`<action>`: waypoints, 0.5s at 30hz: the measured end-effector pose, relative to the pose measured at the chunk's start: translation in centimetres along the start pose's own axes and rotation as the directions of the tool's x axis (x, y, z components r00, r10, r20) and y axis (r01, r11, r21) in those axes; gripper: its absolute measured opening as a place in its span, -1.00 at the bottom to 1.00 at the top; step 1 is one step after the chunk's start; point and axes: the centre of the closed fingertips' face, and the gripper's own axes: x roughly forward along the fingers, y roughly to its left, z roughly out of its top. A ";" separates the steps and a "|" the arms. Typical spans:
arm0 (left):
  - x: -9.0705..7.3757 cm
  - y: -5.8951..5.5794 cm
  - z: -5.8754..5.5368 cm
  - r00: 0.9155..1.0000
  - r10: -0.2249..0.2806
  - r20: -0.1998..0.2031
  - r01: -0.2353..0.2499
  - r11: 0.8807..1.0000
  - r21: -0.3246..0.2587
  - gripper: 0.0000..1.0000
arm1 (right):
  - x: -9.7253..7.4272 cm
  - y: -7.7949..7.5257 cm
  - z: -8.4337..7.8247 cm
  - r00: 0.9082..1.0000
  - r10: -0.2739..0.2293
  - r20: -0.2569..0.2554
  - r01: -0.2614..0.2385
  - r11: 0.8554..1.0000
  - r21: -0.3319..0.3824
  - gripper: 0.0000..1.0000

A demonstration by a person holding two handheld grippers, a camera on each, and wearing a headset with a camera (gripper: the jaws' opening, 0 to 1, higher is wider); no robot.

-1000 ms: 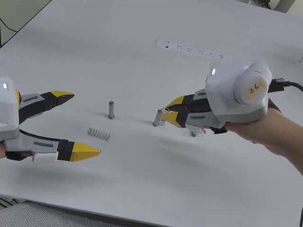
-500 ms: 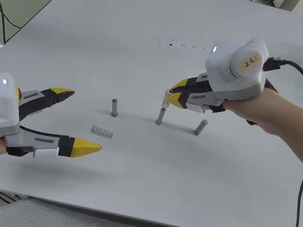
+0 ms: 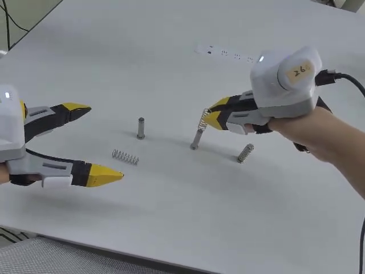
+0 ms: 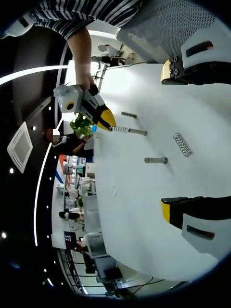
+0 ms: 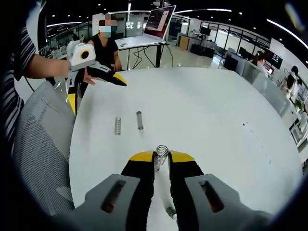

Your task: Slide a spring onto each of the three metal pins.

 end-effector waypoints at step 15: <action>-0.2 0.1 -0.2 1.000 0.006 -0.003 -0.006 1.000 -0.007 0.93 | 0.9 0.3 -0.6 1.000 0.011 -0.013 -0.011 1.000 0.005 -0.75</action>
